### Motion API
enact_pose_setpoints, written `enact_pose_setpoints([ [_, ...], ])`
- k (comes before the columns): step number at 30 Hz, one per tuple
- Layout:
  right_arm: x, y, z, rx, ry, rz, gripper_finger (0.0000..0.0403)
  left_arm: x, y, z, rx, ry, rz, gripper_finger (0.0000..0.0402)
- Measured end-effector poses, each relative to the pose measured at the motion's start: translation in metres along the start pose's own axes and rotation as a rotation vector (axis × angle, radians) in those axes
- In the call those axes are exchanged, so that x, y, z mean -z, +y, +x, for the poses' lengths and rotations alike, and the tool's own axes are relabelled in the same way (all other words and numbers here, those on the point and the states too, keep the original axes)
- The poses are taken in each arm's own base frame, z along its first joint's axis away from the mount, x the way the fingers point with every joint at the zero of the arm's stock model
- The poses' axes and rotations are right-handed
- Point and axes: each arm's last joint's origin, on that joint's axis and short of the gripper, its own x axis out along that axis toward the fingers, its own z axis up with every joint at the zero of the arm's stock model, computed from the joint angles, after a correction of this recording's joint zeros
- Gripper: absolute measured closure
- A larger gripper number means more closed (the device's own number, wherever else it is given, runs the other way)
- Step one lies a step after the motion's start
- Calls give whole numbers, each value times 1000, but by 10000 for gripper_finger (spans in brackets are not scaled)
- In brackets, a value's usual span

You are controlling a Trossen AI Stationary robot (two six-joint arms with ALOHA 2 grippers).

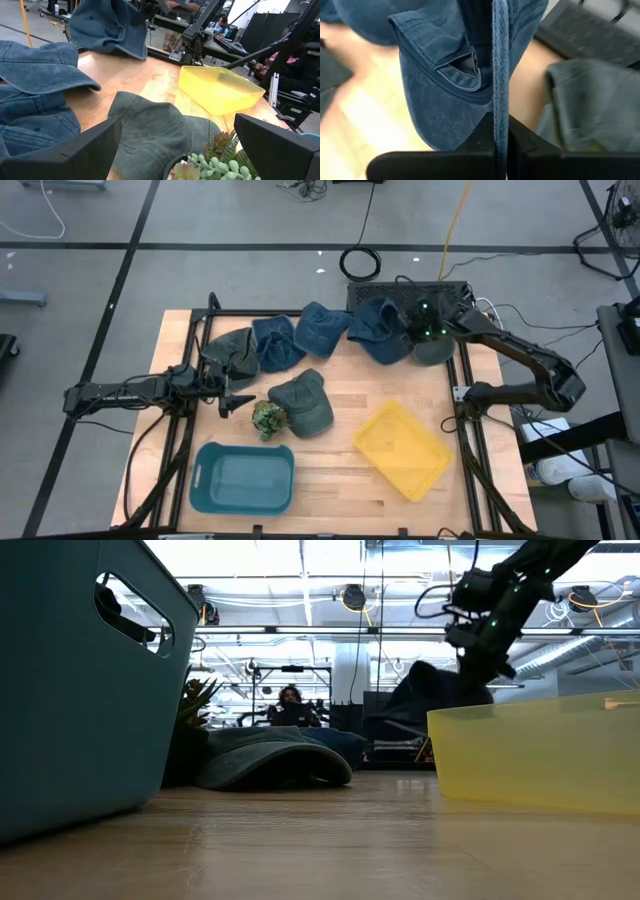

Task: Pick & Place hat
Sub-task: Put the right blue cap into the blue bin

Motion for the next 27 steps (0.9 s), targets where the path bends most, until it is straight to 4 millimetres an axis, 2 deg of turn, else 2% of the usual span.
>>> enact_pose_setpoints([
  [13, 2, 16, -44, 213, -179, -197, 403, 0, 0, 0, 1, 0, 0, 4],
  [27, -30, 38, -99, 500, -371, -492, 403, 0, 0, 0, 0, 0, 0, 4],
])
